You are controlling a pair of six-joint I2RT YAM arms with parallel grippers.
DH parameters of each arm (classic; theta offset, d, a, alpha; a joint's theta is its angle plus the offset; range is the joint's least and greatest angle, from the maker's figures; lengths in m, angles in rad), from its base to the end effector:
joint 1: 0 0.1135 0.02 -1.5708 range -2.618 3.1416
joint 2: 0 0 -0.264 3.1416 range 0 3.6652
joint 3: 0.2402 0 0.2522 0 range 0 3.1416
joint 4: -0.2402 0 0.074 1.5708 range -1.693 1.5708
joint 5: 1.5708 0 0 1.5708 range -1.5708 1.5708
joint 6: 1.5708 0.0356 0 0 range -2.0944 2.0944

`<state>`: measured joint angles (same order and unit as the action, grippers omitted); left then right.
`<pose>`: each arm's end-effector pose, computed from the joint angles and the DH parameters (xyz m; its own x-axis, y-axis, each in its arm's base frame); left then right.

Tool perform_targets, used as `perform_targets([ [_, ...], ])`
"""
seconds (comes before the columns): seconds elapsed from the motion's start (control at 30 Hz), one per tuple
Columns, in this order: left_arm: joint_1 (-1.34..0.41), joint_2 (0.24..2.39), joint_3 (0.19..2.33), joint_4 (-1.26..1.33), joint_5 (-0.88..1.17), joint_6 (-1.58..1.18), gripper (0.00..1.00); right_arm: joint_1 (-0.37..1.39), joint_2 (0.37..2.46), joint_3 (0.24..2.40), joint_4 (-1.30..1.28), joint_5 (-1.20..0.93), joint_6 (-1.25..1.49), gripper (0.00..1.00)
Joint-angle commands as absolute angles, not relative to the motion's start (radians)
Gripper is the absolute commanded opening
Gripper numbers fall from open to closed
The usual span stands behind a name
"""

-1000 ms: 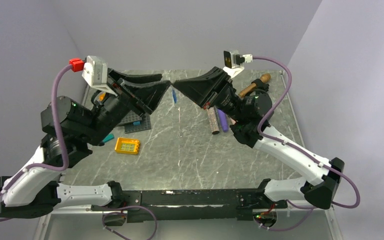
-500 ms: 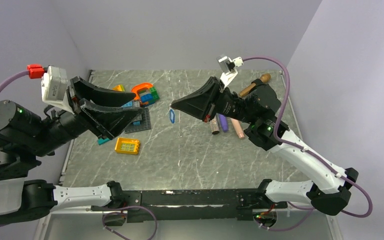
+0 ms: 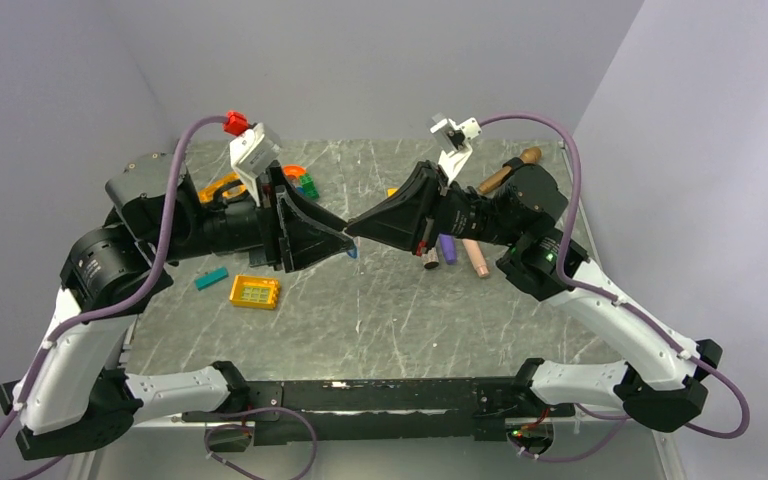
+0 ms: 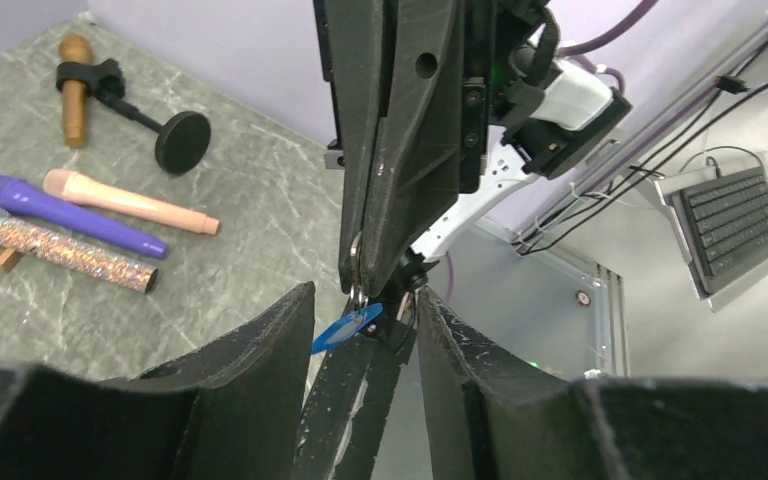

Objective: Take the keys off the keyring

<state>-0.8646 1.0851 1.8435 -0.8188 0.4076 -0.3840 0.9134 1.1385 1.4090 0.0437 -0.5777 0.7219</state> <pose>0.0800 -0.1155 0.5526 -0.3942 -0.0678 -0.9165 0.8710 0.2905 -0.3961 0.1240 0.1925 0.5086 -0.5062 0.2502 -0.8253 -0.8607 -0.0860 0.5018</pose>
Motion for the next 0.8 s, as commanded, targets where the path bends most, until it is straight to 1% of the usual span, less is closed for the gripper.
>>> perform_targets([
  [0.0,-0.830,1.069,1.873,-0.725,0.555,-0.434,0.44,0.916,1.108,1.449,0.049,-0.581,0.726,0.00],
  [0.3,-0.808,1.062,1.854,-0.728,0.599,-0.431,0.32,0.916,1.119,1.462,0.048,-0.581,0.744,0.00],
  [0.5,-0.807,1.079,1.869,-0.754,0.605,-0.417,0.28,0.918,1.132,1.470,0.058,-0.588,0.758,0.00],
  [0.6,-0.806,1.082,1.871,-0.763,0.598,-0.408,0.28,0.918,1.137,1.471,0.060,-0.590,0.762,0.00],
  [0.77,-0.806,1.068,1.838,-0.727,0.588,-0.417,0.26,0.917,1.137,1.462,0.075,-0.594,0.774,0.00],
])
